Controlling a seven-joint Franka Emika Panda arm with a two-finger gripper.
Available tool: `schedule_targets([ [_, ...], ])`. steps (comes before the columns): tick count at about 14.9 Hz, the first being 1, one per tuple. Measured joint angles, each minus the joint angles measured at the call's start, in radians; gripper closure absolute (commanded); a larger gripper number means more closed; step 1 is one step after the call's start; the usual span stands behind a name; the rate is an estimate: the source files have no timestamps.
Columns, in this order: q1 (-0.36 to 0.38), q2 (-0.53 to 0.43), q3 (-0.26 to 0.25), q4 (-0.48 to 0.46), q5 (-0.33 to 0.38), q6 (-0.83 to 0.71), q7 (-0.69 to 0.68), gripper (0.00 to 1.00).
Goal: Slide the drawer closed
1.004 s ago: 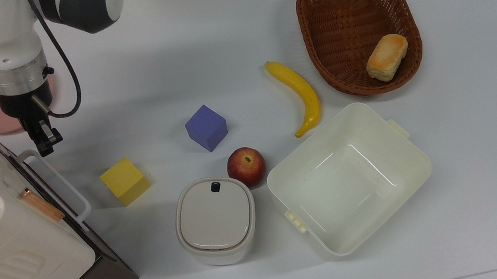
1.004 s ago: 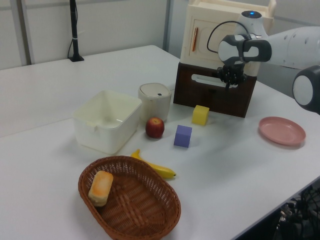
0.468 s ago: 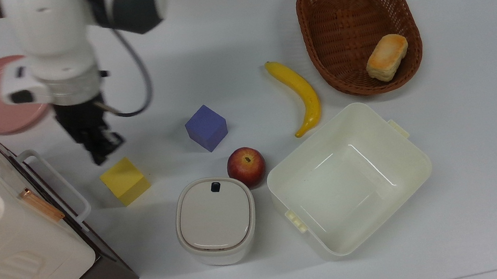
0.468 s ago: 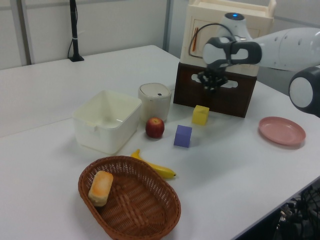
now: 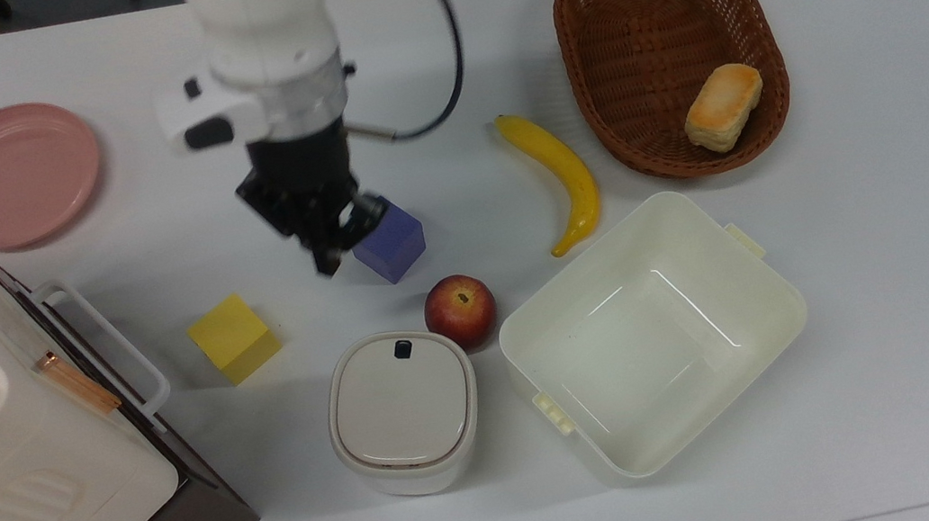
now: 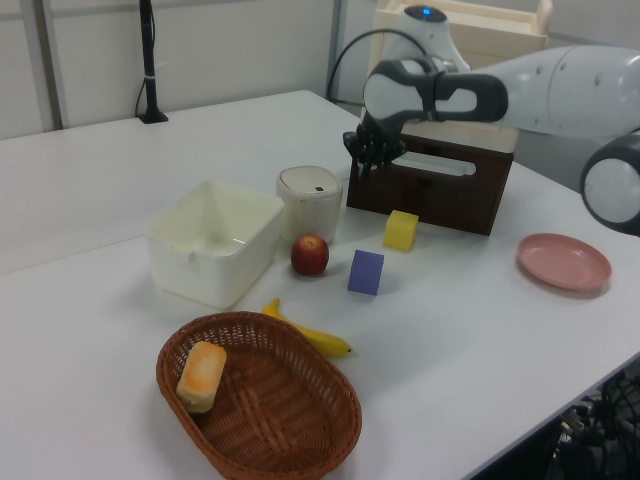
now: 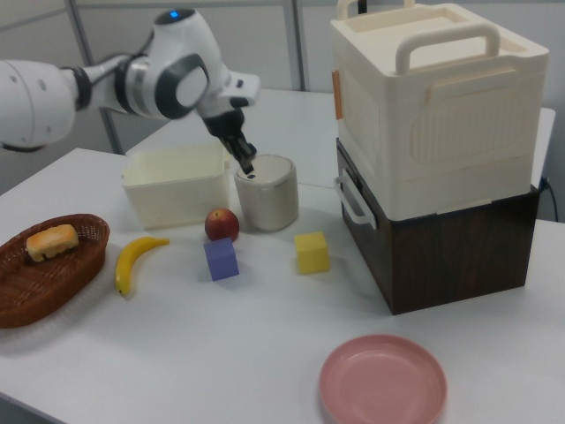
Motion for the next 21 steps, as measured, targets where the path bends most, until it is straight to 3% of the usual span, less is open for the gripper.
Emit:
schedule_targets([
  [4,0.000,-0.129,0.048,-0.012,0.000,-0.236,-0.119,1.00],
  [5,0.000,-0.166,0.056,-0.019,0.000,-0.287,-0.154,0.95],
  [6,-0.001,-0.200,0.061,-0.026,0.000,-0.329,-0.186,0.77],
  [8,-0.001,-0.263,0.063,-0.042,0.000,-0.397,-0.260,0.00],
  [12,-0.011,-0.337,0.064,-0.089,0.001,-0.427,-0.343,0.00],
  [21,-0.081,-0.346,0.076,-0.120,0.006,-0.432,-0.312,0.00],
])
